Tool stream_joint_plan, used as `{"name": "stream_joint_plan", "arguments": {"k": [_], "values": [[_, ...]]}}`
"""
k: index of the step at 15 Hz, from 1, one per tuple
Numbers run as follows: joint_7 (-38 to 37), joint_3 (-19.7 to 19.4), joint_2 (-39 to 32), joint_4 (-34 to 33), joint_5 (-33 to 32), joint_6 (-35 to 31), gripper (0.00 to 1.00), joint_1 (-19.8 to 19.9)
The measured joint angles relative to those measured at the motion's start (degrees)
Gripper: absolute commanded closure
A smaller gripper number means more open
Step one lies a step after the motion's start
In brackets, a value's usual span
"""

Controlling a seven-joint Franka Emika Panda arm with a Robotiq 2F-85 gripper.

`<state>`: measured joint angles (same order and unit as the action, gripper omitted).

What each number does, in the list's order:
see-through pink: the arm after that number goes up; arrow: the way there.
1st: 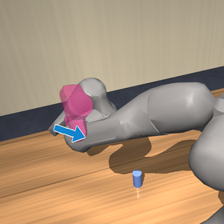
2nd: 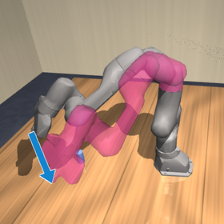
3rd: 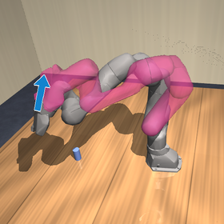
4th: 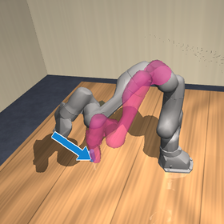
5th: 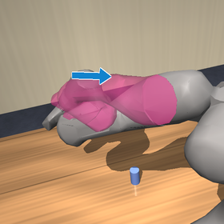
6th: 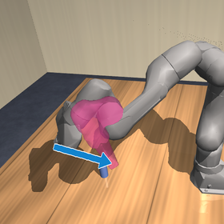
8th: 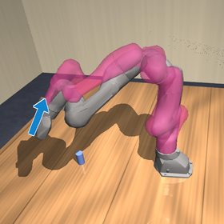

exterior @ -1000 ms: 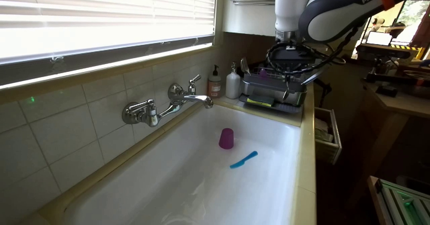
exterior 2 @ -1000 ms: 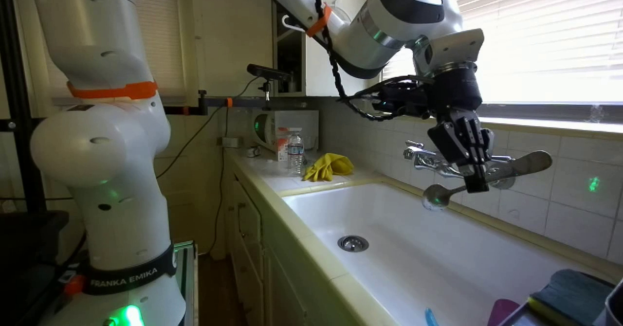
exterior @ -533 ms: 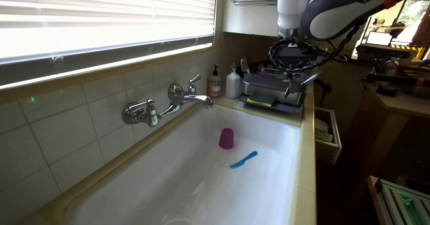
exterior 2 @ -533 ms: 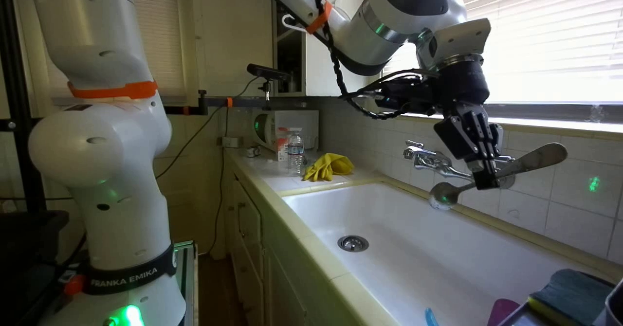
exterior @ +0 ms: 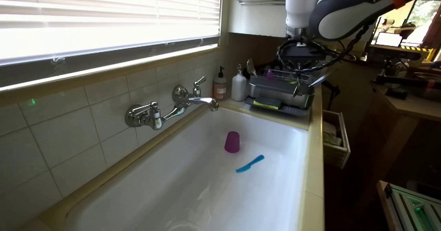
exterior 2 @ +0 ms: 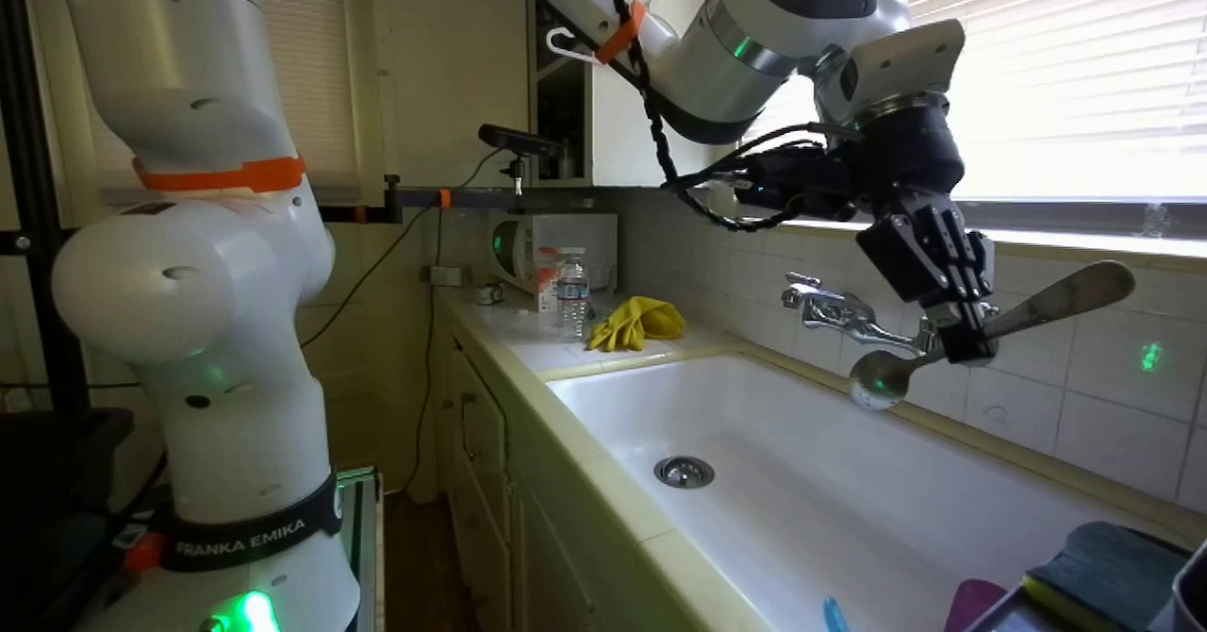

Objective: Open the faucet then close it and put the silver spoon on the dishrack.

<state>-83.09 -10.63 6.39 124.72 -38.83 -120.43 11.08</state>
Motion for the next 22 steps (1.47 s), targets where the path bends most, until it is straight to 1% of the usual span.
{"name": "stream_joint_plan", "arguments": {"k": [6, 10, 15, 22], "values": [[-1.9, -0.3, -0.2, -2.0, -5.9, 0.0, 0.99, 2.1], [-4.7, -0.4, -0.9, -3.1, -11.6, -0.1, 0.99, 2.5], [-10.2, -0.9, -3.6, -4.4, -20.1, -0.2, 0.99, 2.6], [-17.3, -2.4, -8.0, -6.9, -28.1, -0.3, 0.99, 2.6]]}}
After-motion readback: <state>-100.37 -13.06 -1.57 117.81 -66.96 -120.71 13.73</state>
